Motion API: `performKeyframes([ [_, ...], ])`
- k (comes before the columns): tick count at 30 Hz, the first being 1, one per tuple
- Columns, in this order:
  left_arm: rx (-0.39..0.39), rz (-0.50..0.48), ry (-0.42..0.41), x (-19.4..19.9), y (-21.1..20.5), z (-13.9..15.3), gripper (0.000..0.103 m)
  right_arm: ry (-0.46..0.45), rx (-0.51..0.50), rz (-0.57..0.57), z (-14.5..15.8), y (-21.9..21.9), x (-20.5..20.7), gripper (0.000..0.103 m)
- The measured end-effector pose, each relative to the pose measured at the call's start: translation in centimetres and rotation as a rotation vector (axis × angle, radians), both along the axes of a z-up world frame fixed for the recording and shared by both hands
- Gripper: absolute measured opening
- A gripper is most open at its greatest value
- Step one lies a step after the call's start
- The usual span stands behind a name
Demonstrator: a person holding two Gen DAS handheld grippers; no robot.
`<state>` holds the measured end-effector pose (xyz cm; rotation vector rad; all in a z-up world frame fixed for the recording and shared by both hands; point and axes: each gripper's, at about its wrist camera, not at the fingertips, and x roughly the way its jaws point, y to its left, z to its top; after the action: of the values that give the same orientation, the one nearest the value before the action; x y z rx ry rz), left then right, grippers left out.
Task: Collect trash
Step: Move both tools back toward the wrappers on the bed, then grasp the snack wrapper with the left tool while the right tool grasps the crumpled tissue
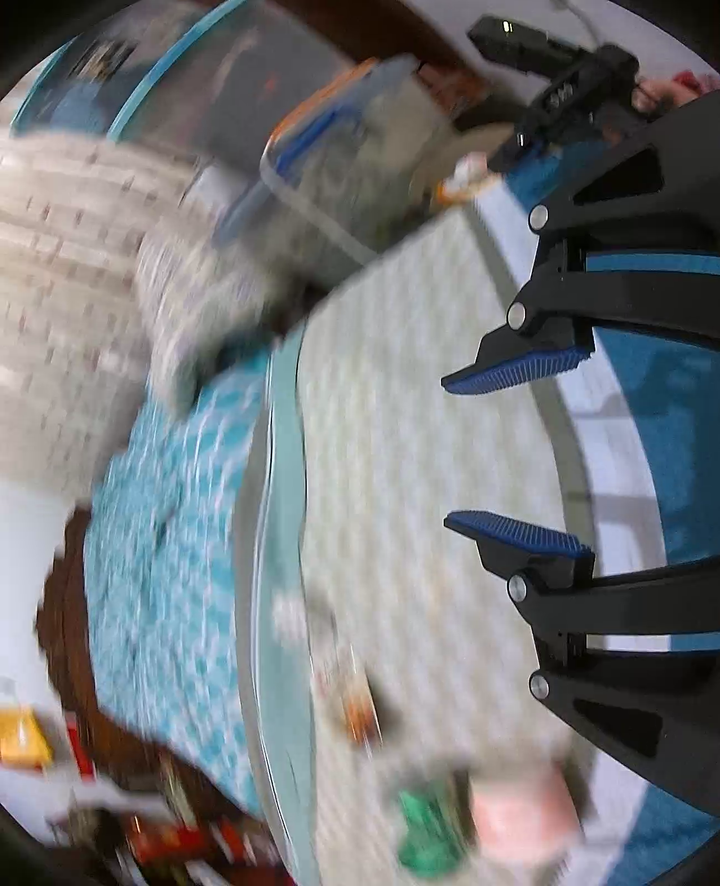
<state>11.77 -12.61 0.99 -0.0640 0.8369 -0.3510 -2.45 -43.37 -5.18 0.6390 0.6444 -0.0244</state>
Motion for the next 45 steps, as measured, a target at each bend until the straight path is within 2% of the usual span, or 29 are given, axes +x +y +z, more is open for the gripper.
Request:
performKeyframes([
  [4,0.012,0.158,0.038,0.1,8.7,-1.2,0.044,0.024,-0.025,0.103,0.0,5.2,2.6,0.071],
  [9,-0.049,0.343,0.088,0.9,19.2,-2.4,0.044,0.051,-0.035,0.207,0.0,10.6,5.8,0.071],
  [12,-0.111,0.395,0.1,1.3,23.4,-2.8,0.044,0.066,-0.035,0.257,0.0,13.6,8.7,0.07],
  [16,-0.173,0.426,0.102,2.6,26.1,-3.0,0.044,0.078,-0.026,0.32,0.1,17.6,13.8,0.07],
  [19,-0.266,0.411,0.122,4.7,27.5,-2.0,0.044,0.076,-0.018,0.375,0.1,20.7,19.1,0.071],
  [20,-0.282,0.392,0.114,5.9,27.3,-1.0,0.044,0.077,-0.03,0.383,0.0,21.8,21.2,0.071],
  [21,-0.275,0.375,0.106,6.7,26.7,-0.2,0.05,0.078,-0.039,0.389,-0.1,22.6,23.4,0.071],
  [22,-0.246,0.355,0.087,8.1,25.8,0.7,0.058,0.08,-0.044,0.393,-0.2,23.3,25.3,0.071],
  [23,-0.213,0.35,0.073,9.1,24.8,1.3,0.062,0.089,-0.054,0.391,-0.5,24.1,28.2,0.071],
  [25,-0.145,0.312,0.073,12.8,22.4,1.8,0.066,0.11,-0.056,0.386,-1.0,24.8,31.4,0.071],
  [27,-0.106,0.229,0.135,16.6,20.2,1.0,0.073,0.136,-0.032,0.371,-2.0,25.5,34.9,0.072],
  [28,-0.066,0.195,0.184,18.9,18.7,0.0,0.073,0.144,-0.019,0.37,-2.2,25.6,35.9,0.072],
  [31,-0.014,0.162,0.275,22.4,16.2,-2.5,0.073,0.164,-0.01,0.382,-3.1,26.4,38.4,0.073],
  [34,0.018,0.155,0.385,24.0,14.4,-5.5,0.073,0.189,-0.068,0.407,-4.0,27.3,40.0,0.072],
  [35,0.019,0.157,0.44,24.5,13.9,-6.6,0.073,0.203,-0.088,0.421,-4.5,27.7,40.3,0.069],
  [36,0.017,0.159,0.473,24.6,13.8,-7.5,0.073,0.21,-0.099,0.434,-4.8,27.9,40.5,0.05],
  [37,0.02,0.169,0.475,24.6,13.5,-7.7,0.08,0.212,-0.107,0.446,-5.0,28.1,40.5,0.047],
  [38,0.031,0.182,0.472,24.7,13.3,-7.7,0.079,0.206,-0.105,0.442,-4.9,28.1,40.2,0.047],
  [39,0.035,0.192,0.49,24.5,12.8,-7.7,0.074,0.206,-0.092,0.443,-4.9,27.9,39.7,0.045],
  [40,0.023,0.177,0.5,24.3,12.2,-7.7,0.059,0.206,-0.087,0.447,-4.9,27.8,39.2,0.045],
  [42,0.059,0.133,0.491,23.3,10.2,-7.6,0.043,0.204,-0.11,0.452,-4.7,27.5,37.7,0.044],
  [45,0.048,0.109,0.474,21.5,9.1,-7.5,0.038,0.212,-0.112,0.441,-4.3,26.1,35.0,0.044],
])
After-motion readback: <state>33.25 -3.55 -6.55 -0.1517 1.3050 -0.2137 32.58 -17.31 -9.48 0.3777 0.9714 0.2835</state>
